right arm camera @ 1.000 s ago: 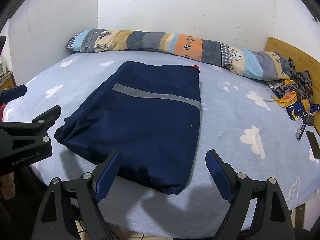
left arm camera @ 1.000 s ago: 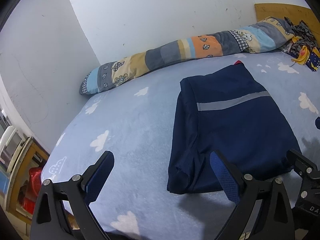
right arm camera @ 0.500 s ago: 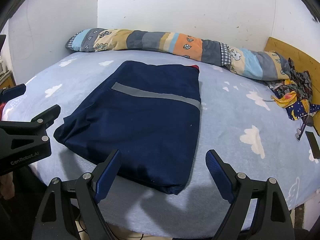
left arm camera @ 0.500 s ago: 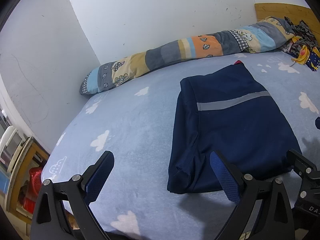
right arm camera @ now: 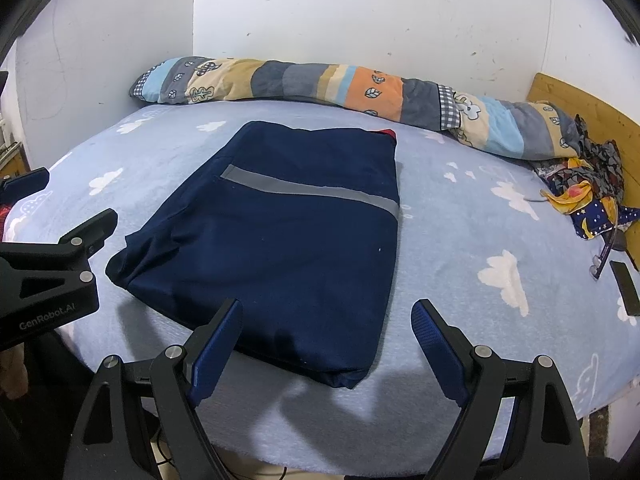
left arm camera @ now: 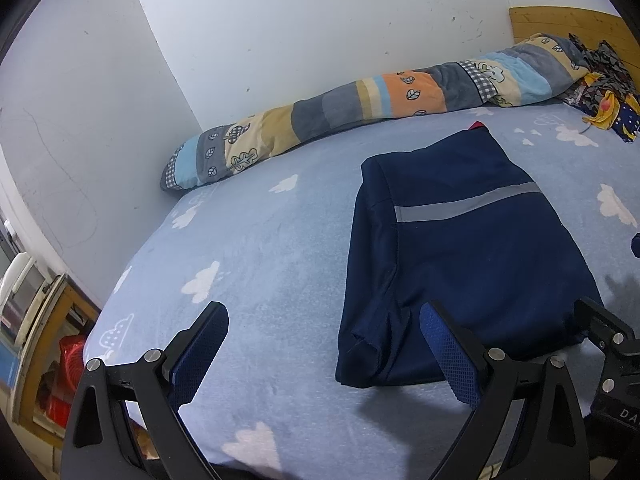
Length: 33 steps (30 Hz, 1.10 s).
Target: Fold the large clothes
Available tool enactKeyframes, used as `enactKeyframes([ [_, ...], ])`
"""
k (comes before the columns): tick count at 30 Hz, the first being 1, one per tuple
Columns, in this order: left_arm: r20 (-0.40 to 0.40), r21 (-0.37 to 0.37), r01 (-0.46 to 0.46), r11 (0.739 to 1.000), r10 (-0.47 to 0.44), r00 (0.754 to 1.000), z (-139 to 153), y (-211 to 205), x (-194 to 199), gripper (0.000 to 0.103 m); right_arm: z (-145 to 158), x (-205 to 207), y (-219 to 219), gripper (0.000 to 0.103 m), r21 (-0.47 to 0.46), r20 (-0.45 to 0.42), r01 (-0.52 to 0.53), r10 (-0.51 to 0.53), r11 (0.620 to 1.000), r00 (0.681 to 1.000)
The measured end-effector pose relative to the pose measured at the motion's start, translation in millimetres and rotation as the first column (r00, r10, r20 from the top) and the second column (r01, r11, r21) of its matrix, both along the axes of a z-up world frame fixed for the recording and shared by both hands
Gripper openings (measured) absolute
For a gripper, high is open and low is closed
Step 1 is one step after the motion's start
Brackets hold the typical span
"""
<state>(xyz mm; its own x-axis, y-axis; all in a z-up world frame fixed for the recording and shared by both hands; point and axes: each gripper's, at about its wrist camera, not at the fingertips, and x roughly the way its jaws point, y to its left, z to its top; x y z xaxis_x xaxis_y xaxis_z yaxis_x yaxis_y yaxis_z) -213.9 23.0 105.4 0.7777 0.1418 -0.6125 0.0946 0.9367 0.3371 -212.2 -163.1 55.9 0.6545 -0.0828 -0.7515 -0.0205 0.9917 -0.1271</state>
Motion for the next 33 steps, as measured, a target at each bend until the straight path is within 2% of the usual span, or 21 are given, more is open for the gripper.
enactKeyframes([
  [27, 0.001, 0.007, 0.003, 1.0, -0.003, 1.0, -0.6, -0.2, -0.9, 0.098, 2.5, -0.2, -1.6, 0.088, -0.003, 0.004, 0.001, -0.001, 1.0, 1.0],
  [33, -0.046, -0.022, 0.012, 1.0, -0.013, 0.999, -2.0, 2.2, 1.3, 0.098, 2.9, -0.3, -1.5, 0.088, -0.006, 0.005, 0.003, -0.003, 1.0, 1.0],
])
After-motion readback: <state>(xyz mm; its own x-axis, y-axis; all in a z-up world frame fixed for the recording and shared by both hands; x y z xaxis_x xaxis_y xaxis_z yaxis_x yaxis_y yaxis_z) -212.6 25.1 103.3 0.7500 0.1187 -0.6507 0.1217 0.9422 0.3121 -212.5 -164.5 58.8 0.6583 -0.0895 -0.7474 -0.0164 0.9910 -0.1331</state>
